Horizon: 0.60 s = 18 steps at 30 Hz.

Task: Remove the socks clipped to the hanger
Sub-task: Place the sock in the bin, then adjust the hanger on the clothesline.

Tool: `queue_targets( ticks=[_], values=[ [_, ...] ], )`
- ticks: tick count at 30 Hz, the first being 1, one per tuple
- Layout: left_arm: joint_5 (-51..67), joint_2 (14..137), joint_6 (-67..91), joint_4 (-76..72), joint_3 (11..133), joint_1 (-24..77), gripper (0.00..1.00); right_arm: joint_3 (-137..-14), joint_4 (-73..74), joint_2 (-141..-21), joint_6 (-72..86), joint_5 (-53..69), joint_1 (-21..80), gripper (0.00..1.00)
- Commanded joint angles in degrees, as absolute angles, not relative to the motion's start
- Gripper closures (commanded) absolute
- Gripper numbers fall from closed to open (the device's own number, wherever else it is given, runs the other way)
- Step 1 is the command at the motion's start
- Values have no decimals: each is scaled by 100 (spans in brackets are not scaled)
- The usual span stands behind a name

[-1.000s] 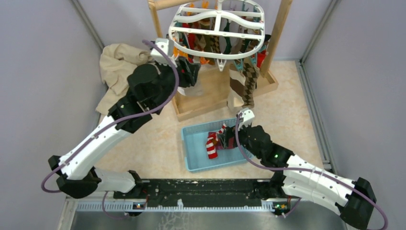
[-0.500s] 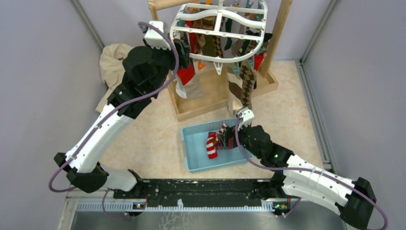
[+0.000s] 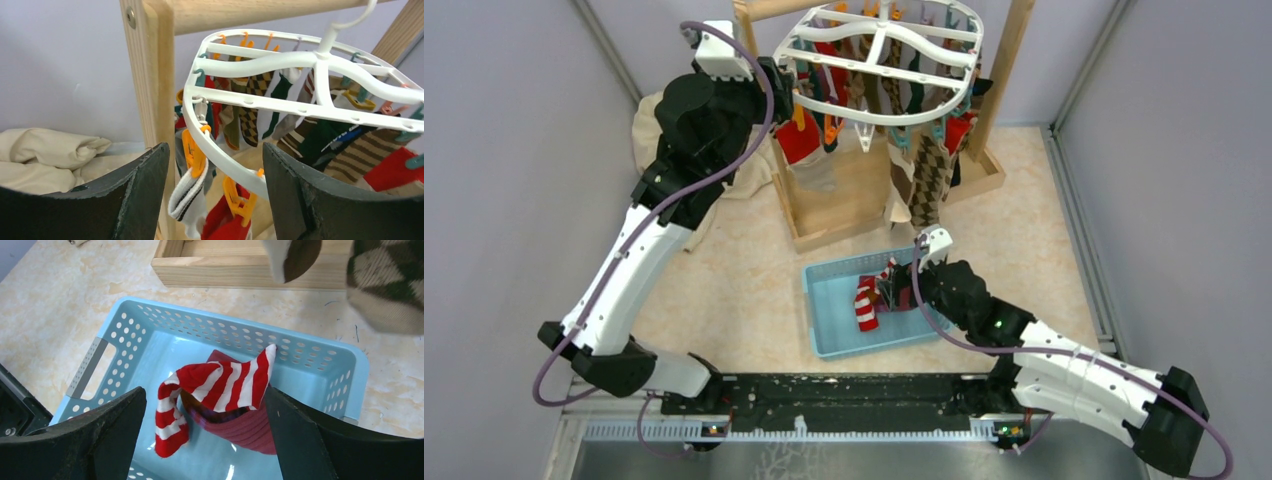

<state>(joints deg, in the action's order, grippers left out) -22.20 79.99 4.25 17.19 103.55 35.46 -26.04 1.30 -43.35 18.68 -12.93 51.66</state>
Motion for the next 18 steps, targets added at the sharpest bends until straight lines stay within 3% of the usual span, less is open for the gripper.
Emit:
queue_targets(
  ticks=[1, 11, 18],
  values=[
    [-2029, 8184, 304, 1836, 10606, 3364, 25, -2822, -227, -4338, 1863, -1243, 5217, 12],
    [-1388, 8938, 373, 2339, 11549, 3054, 25, -2854, -249, -4416, 1846, -1209, 5221, 12],
    [-898, 8897, 694, 2410, 11326, 3067, 29, -2892, -251, -4473, 1820, -1204, 5221, 12]
  ],
)
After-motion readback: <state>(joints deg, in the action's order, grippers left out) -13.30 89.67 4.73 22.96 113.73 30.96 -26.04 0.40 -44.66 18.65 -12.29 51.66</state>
